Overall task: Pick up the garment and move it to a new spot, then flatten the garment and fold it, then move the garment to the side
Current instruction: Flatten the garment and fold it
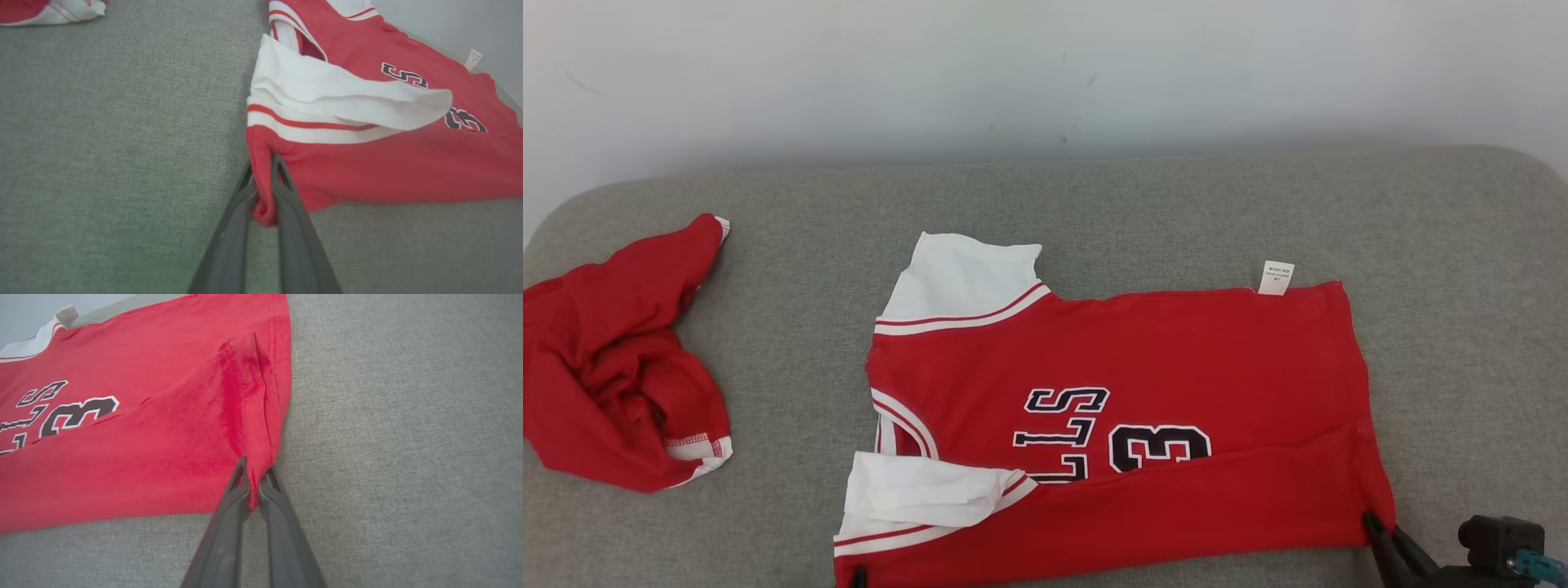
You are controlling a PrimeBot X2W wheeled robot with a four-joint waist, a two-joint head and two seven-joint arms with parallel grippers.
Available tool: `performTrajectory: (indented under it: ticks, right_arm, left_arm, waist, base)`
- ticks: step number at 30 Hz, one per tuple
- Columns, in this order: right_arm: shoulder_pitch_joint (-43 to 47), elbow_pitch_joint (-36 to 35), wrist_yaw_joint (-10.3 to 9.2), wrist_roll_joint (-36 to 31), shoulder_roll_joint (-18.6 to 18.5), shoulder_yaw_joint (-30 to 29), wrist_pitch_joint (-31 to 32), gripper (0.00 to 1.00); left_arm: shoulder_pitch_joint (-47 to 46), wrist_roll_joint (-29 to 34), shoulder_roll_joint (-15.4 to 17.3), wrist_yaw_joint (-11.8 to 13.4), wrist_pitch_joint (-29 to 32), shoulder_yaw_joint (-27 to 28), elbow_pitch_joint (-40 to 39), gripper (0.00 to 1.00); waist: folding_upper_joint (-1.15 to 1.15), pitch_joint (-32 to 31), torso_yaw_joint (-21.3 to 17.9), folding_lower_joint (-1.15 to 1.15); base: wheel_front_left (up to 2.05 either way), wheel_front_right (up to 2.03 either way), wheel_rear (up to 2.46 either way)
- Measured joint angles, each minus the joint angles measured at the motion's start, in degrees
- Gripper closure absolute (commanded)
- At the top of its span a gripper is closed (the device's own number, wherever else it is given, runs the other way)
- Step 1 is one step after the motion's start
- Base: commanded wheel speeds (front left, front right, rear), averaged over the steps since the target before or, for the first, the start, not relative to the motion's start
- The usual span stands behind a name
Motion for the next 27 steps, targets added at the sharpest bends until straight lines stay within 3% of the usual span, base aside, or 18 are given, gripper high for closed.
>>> performTrajectory:
  ticks: [1,2,8,14,18,23,27]
  right_arm:
    - [0.0,-0.4,0.00,-0.9,0.2,-0.2,0.1,0.55]
    - [0.0,-0.7,0.00,-1.4,0.6,-0.4,0.4,0.00]
    - [-0.8,-3.4,0.00,-3.4,1.4,-1.8,-0.8,0.00]
    - [-2.4,-6.7,0.00,-6.1,3.3,-3.0,-5.6,0.00]
    - [-3.4,-7.2,0.00,-8.7,4.7,-3.3,-9.7,0.00]
    - [-3.9,-6.5,0.00,-11.9,6.4,-2.6,-14.4,0.00]
    - [-3.9,-6.3,0.00,-14.0,7.4,-1.9,-17.2,0.00]
  left_arm:
    - [-0.1,0.5,0.2,0.3,0.0,-0.1,0.0,0.51]
    - [-0.1,0.8,0.4,0.5,-0.2,-0.1,-0.1,0.00]
    - [-0.5,2.3,1.2,1.0,-1.2,1.4,-1.6,0.00]
    - [-0.5,4.7,1.8,2.7,-2.0,6.6,-5.7,0.00]
    - [-0.3,9.6,1.6,3.7,-2.1,10.5,-9.4,0.00]
    - [0.8,13.7,0.5,3.6,-2.1,14.3,-12.1,0.00]
    - [0.8,16.6,-0.3,2.2,-2.1,16.3,-12.1,0.00]
  waist:
    - [0.00,0.0,-0.1,0.00]
    - [0.00,0.1,-0.1,0.00]
    - [0.00,-0.4,-0.3,0.00]
    - [0.00,-2.0,-0.1,0.00]
    - [0.00,-3.3,0.4,0.00]
    - [0.00,-4.9,1.0,0.00]
    - [0.00,-5.9,1.6,0.00]
  base:
    - [0.00,0.00,0.00]
    - [0.00,0.00,0.00]
    - [0.00,0.00,0.00]
    - [0.00,0.00,0.00]
    - [0.00,0.00,0.00]
    - [0.00,0.00,0.00]
    - [0.00,0.00,0.00]
